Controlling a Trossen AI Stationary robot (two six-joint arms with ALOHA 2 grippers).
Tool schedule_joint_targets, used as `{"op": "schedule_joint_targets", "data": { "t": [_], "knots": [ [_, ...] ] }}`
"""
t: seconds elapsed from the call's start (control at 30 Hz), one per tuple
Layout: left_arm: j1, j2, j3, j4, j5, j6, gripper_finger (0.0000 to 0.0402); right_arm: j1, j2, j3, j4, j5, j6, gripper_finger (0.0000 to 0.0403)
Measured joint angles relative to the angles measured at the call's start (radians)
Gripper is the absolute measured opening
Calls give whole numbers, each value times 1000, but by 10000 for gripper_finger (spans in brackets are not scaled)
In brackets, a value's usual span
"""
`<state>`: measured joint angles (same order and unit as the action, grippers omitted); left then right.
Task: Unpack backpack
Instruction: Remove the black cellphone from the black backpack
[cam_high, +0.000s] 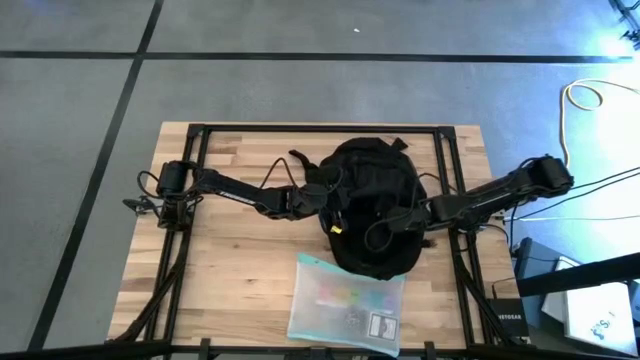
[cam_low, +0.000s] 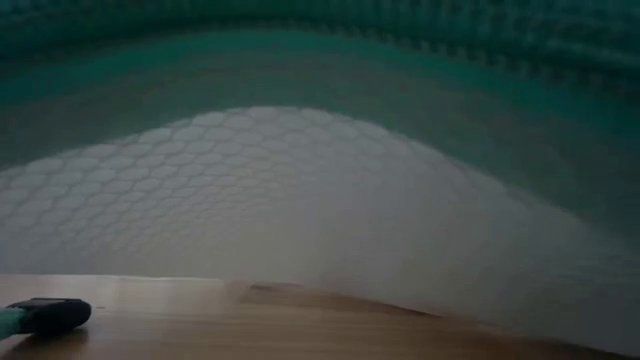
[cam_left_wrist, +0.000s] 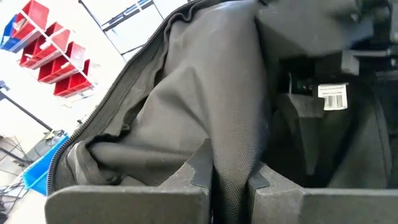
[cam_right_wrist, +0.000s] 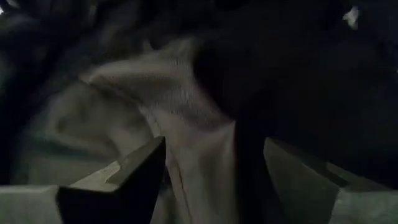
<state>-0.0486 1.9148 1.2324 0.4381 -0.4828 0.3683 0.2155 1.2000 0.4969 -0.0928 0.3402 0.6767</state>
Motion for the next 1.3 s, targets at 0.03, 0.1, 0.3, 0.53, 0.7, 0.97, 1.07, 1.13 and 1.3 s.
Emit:
{"op": "schedule_joint_targets", "data": {
  "t": [0.03, 0.1, 0.3, 0.53, 0.7, 0.97, 1.07, 1.13, 1.3],
  "knots": [
    [0, 0, 0, 2, 0, 0, 8, 0, -1, 0, 5, 2, -1, 257],
    [0, 0, 0, 5, -1, -1, 8, -1, 2, 0, 10, 23, -3, 257],
    [0, 0, 0, 5, 0, 2, 8, -1, 3, 0, 19, -45, -35, 257],
    [0, 0, 0, 0, 1, 5, 8, -1, -13, -1, 10, -115, -102, 257],
    [0, 0, 0, -2, 1, 8, 8, 0, -30, -1, 12, -89, -109, 257],
    [0, 0, 2, 1, 0, 9, 8, 0, -122, -1, 10, 74, -107, 257],
    [1, 0, 2, 7, 0, 7, 8, 0, -115, 0, -6, 164, -67, 257],
    [2, 0, 2, 12, 2, 5, 8, 0, -85, 1, -25, 222, -28, 257],
    [-1, 0, 2, 16, 5, 2, 8, 1, 35, 1, 24, 339, -7, 257]
  ]
}}
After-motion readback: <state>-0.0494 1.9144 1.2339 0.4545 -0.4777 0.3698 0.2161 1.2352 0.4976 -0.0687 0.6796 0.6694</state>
